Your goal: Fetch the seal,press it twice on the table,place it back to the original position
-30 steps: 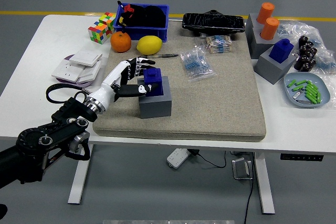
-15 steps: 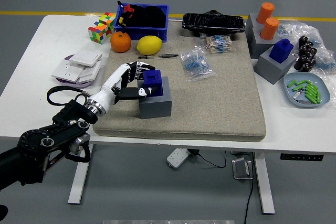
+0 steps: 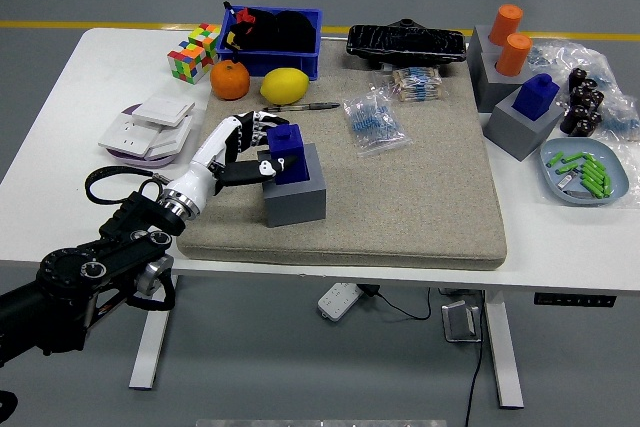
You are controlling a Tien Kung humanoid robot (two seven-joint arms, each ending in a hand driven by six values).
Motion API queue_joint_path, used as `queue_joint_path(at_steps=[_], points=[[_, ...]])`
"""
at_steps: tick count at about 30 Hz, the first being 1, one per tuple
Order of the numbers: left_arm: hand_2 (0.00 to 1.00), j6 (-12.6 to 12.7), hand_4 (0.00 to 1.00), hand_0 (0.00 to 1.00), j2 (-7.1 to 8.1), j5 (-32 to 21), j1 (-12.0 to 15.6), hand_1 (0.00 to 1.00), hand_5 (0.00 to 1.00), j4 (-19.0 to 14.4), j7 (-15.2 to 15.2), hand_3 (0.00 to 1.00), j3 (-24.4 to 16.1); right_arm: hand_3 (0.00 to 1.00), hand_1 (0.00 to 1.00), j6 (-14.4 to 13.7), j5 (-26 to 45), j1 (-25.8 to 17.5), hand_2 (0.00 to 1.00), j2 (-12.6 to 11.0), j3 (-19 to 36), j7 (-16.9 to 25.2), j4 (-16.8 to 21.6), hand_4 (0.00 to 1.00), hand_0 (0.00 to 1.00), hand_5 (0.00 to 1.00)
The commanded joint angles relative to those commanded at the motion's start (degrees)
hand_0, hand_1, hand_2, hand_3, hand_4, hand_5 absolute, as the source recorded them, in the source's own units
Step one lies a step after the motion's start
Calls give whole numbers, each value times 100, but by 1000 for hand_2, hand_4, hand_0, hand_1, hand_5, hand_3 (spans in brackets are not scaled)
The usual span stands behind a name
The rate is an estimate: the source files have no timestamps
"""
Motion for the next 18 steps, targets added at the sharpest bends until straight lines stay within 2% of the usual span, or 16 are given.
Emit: queue_joint_path(at_steps=[9, 12, 18], points=[[425, 71, 643, 666, 68, 61, 7, 487, 2, -205, -141, 553, -242, 623, 687, 2, -18, -1, 663, 29, 63, 0, 1, 738, 740, 517], [425, 89, 643, 666, 173, 146, 18, 487, 2, -306, -162, 553, -426, 623, 687, 2, -24, 1, 663, 34, 85, 1, 4, 738, 740, 517], [425, 125, 649, 666, 567, 270, 165, 486, 2, -332, -193, 555, -978, 623, 687, 2, -48, -11, 663, 33, 126, 0, 3, 737, 739, 518]])
